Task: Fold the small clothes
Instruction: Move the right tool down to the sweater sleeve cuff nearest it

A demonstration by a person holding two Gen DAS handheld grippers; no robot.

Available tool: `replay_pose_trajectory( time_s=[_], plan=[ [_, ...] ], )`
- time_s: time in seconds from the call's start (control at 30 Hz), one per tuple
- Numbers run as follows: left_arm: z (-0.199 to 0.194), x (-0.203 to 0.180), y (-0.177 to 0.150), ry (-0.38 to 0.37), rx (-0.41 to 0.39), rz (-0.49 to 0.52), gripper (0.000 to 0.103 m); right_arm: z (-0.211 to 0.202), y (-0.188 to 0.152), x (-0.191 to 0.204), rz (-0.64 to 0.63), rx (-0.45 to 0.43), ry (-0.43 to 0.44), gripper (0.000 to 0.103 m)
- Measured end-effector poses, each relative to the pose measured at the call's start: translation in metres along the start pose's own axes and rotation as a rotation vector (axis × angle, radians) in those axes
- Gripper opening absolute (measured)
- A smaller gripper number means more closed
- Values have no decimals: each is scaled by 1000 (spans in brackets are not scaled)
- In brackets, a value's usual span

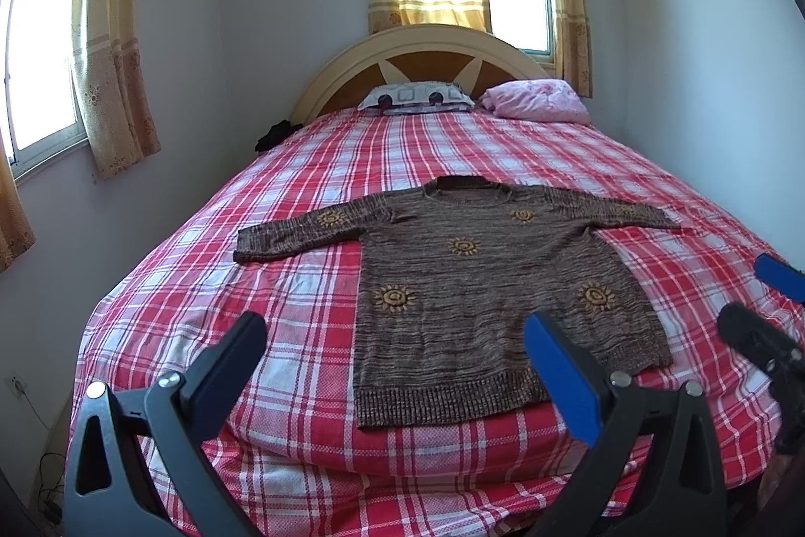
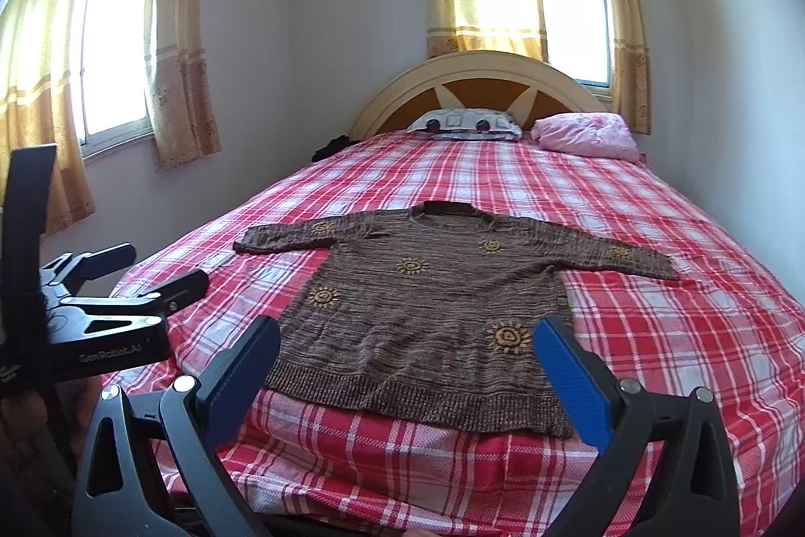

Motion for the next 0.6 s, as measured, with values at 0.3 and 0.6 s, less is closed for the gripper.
replay_pose_trajectory(
  time_s=[0.3,0.6],
  plan=[
    [55,-3,-24,2,105,11,103,35,-12,-56,86,27,-34,101],
    [115,-9,-32,16,178,57,103,86,-38,-124,129,137,-107,101]
  ],
)
Point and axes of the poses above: each gripper's, at about its wrist camera, not at the fingertips, and z roughly the way its jaws point, x to its left, y to its top, the point moved 7 cm from there along z, roughly the way its jaws point, and after that the axes turned 11 degrees about -x, right-handed, at the moved point
